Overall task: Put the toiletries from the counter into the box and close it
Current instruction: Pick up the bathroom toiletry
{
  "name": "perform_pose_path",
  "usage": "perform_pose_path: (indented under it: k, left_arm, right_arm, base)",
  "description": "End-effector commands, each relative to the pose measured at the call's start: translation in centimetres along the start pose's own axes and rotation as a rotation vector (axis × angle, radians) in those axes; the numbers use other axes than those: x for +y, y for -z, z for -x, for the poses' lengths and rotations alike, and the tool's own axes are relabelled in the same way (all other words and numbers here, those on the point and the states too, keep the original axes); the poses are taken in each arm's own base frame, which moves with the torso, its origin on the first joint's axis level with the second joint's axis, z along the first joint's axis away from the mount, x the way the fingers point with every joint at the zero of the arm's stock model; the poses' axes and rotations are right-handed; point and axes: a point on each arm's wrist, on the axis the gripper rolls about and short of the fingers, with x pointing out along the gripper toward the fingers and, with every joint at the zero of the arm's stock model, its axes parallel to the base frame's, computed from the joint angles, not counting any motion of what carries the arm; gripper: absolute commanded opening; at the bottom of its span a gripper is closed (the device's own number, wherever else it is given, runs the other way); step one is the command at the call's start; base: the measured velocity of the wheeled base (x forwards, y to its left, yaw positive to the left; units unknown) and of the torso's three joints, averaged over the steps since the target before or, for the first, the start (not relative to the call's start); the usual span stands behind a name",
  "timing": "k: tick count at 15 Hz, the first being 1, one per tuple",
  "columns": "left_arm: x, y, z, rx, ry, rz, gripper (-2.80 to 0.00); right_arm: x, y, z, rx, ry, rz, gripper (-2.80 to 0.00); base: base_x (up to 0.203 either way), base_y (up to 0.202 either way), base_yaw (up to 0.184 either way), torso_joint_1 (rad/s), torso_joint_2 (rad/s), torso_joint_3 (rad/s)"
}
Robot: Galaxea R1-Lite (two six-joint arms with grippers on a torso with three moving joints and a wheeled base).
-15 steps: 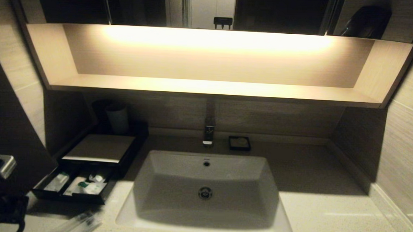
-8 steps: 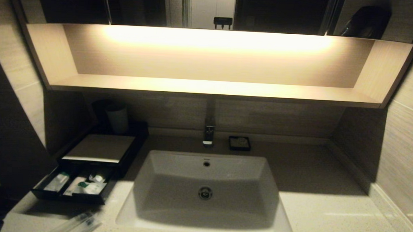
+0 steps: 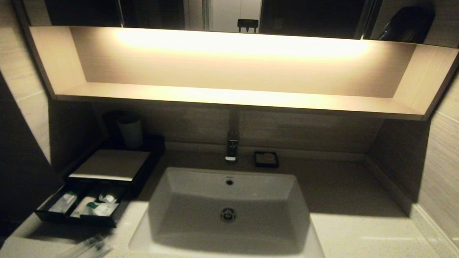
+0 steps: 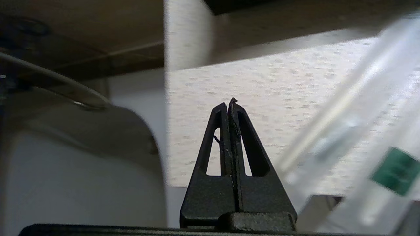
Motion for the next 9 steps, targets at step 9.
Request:
perform_pose_path:
  k: [9]
  left_arm:
    - [4.4,0.5,4.5,-0.269,-0.152,-0.021,-2.80]
  right_arm:
    - [0.0,0.0,0.0,0.000,0.000,0.000,-2.80]
  base:
    - [0.000,0.000,0.000,0.000,0.00,0.000]
